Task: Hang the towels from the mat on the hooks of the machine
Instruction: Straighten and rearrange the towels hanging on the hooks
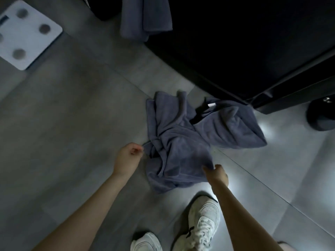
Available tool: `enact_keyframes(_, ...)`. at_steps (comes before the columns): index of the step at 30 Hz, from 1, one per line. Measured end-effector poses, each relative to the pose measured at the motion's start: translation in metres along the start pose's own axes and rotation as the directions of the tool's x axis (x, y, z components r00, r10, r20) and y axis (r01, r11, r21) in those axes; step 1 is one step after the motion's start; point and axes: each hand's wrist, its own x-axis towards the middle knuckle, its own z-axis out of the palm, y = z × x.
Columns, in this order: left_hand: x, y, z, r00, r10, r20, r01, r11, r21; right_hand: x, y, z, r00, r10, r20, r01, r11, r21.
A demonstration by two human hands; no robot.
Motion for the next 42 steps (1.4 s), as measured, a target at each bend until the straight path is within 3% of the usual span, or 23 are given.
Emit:
enact_keyframes(6, 0.006, -0.032, 0.013, 0.997, -0.071, 0.032, 0.071, 0.997, 0.015, 0.013, 0.008, 0.025, 0.997, 0.029, -0.076, -0.036, 0.996, -0.083)
enact_keyframes(11, -0.029, -0.011, -0.005, 0.992, -0.089, 0.087, 0.086, 0.995, 0.045, -0.049, -0.016, -0.011, 0.963, -0.207, -0.172, 0.228, 0.967, 0.115)
enact_keyframes(15, -0.066, 0.036, -0.038, 0.996, -0.031, 0.083, 0.027, 0.998, 0.054, -0.124, -0.048, -0.068, 0.879, -0.424, -0.22, 0.439, 0.898, 0.025)
enact_keyframes(20, -0.115, 0.124, -0.102, 0.982, 0.166, 0.092, -0.174, 0.981, 0.091, -0.231, -0.094, -0.17, 0.716, -0.689, -0.116, 0.667, 0.723, -0.18)
enact_keyframes(22, -0.138, 0.167, -0.137, 0.929, 0.349, 0.119, -0.363, 0.922, 0.132, -0.28, -0.111, -0.22, 0.632, -0.775, -0.013, 0.741, 0.609, -0.284)
enact_keyframes(25, -0.184, 0.247, -0.199, 0.781, 0.565, 0.267, -0.62, 0.752, 0.222, -0.362, -0.131, -0.301, 0.504, -0.842, 0.192, 0.833, 0.417, -0.363)
enact_keyframes(28, -0.238, 0.321, -0.255, 0.669, 0.56, 0.489, -0.721, 0.649, 0.242, -0.449, -0.147, -0.385, 0.446, -0.815, 0.37, 0.885, 0.338, -0.321)
enact_keyframes(30, -0.277, 0.36, -0.287, 0.595, 0.557, 0.579, -0.751, 0.641, 0.157, -0.505, -0.155, -0.434, 0.432, -0.82, 0.376, 0.896, 0.344, -0.279)
enact_keyframes(32, -0.317, 0.393, -0.319, 0.594, 0.614, 0.52, -0.767, 0.627, 0.136, -0.556, -0.16, -0.471, 0.471, -0.835, 0.286, 0.882, 0.448, -0.147)
enact_keyframes(33, -0.338, 0.407, -0.335, 0.613, 0.689, 0.386, -0.782, 0.6, 0.171, -0.577, -0.16, -0.485, 0.513, -0.832, 0.21, 0.855, 0.516, -0.047)
enact_keyframes(35, -0.377, 0.428, -0.365, 0.608, 0.794, -0.032, -0.773, 0.6, 0.207, -0.613, -0.162, -0.508, 0.598, -0.798, 0.076, 0.781, 0.602, 0.166)
enact_keyframes(37, -0.413, 0.442, -0.394, 0.606, 0.743, -0.285, -0.752, 0.652, 0.101, -0.644, -0.169, -0.526, 0.652, -0.757, -0.04, 0.728, 0.611, 0.311)
enact_keyframes(39, -0.443, 0.452, -0.418, 0.675, 0.689, -0.265, -0.714, 0.7, 0.0, -0.674, -0.178, -0.541, 0.686, -0.721, -0.101, 0.686, 0.593, 0.422)
enact_keyframes(42, -0.478, 0.466, -0.445, 0.756, 0.65, -0.081, -0.653, 0.757, -0.028, -0.71, -0.194, -0.559, 0.72, -0.686, -0.106, 0.607, 0.547, 0.576)
